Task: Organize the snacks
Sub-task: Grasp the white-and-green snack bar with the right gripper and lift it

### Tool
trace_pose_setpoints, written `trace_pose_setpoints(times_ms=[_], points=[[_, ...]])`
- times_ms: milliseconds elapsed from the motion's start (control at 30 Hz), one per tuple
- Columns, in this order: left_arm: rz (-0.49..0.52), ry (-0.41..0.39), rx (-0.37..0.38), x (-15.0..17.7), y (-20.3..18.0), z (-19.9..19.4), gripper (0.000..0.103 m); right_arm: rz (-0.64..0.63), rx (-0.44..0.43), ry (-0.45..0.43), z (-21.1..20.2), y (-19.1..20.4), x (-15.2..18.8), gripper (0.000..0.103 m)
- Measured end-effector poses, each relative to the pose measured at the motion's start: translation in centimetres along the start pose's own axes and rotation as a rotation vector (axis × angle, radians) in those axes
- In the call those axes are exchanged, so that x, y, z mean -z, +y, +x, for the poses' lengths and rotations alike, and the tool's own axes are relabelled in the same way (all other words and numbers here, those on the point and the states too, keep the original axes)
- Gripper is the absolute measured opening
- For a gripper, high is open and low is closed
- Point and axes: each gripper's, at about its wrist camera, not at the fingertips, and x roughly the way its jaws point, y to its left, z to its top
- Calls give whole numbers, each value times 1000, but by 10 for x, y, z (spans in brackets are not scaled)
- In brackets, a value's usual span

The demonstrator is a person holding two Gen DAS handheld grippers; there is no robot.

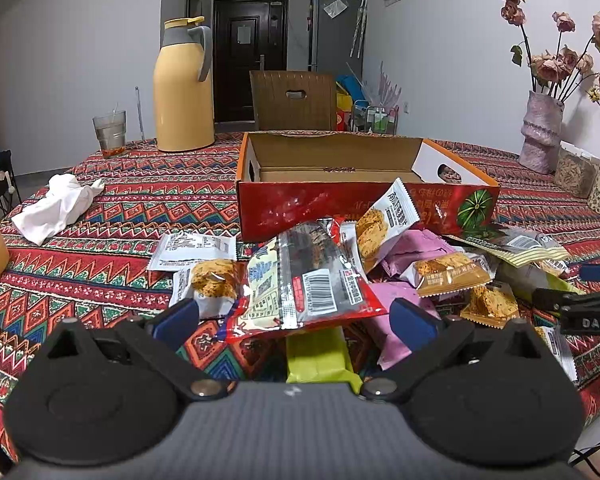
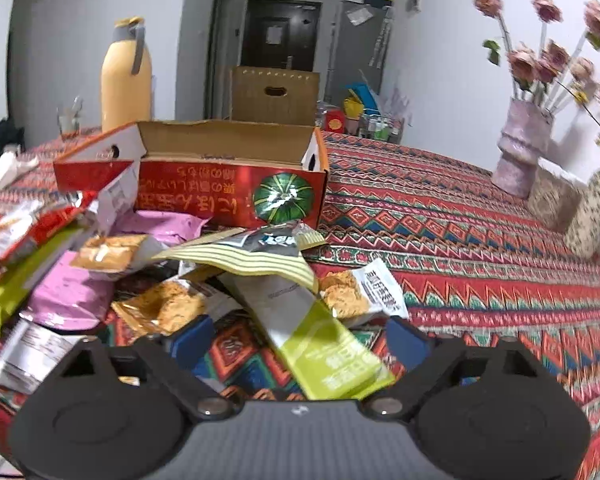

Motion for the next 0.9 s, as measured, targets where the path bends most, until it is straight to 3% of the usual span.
trace_pose_setpoints(times_ms=[100, 233, 367, 433, 900], points=[[1, -1, -3, 0, 0, 0, 103, -38, -28, 30, 13, -3, -5, 63], [-1, 3, -7, 0, 0, 1, 103, -52, -96, 80, 28, -9, -10, 58], [-1, 7, -7, -1, -1, 2, 103, -13, -183, 127, 32, -14, -10, 39], [0, 11, -4, -2, -2, 4, 103, -5, -206, 139, 32, -12, -11, 39], [-7, 24, -2, -1, 0, 4, 103, 106, -155, 60, 11, -9, 5, 34]])
